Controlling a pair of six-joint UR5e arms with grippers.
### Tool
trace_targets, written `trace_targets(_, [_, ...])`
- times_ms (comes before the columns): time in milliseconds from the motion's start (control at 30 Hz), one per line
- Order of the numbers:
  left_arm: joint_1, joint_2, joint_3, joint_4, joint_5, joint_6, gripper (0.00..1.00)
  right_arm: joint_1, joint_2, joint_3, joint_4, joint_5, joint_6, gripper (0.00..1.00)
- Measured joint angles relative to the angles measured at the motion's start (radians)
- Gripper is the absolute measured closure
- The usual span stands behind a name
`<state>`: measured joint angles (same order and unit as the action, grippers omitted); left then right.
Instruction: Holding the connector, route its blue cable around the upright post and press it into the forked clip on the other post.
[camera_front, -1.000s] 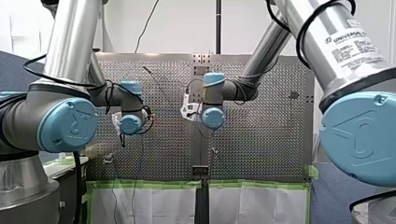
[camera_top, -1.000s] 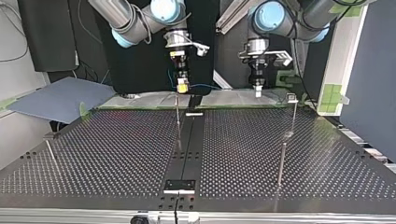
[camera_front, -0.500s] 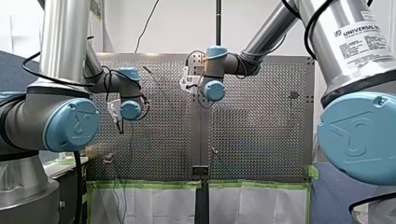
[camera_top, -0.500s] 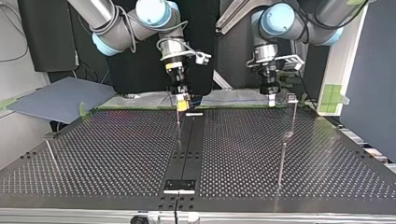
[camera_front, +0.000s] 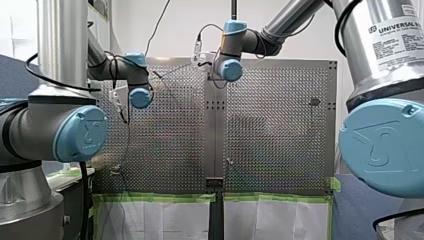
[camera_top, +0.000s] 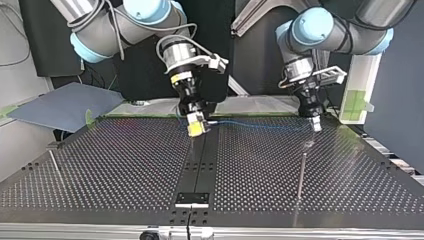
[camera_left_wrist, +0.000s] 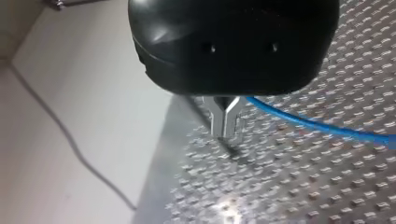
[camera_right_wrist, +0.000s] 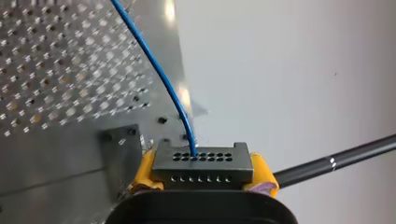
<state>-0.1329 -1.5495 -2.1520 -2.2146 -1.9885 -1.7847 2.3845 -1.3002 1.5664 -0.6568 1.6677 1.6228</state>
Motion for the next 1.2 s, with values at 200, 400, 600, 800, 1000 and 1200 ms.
trace_targets(200, [0.026,0.047,0.048,-0.048,-0.001,-0.016,1.00,-0.001,-0.001,-0.055,0.040,-0.056,-0.005,1.00])
trace_targets(400, [0.051,0.106,0.106,-0.107,0.017,-0.049,1.00,-0.003,0.000,-0.096,0.033,-0.120,0.006,1.00])
trace_targets(600, [0.067,0.141,0.160,-0.160,0.065,-0.070,1.00,-0.015,0.002,-0.112,0.019,-0.171,0.030,1.00])
trace_targets(800, [0.087,0.123,0.205,-0.205,0.085,-0.077,1.00,-0.028,0.026,-0.136,0.040,-0.180,0.030,1.00])
trace_targets(1000, [0.108,0.082,0.250,-0.250,0.120,-0.093,1.00,-0.043,0.065,-0.170,0.056,-0.182,0.028,1.00])
trace_targets(1200, [0.137,0.032,0.301,-0.300,0.166,-0.120,1.00,-0.054,0.102,-0.217,0.075,-0.182,0.029,1.00])
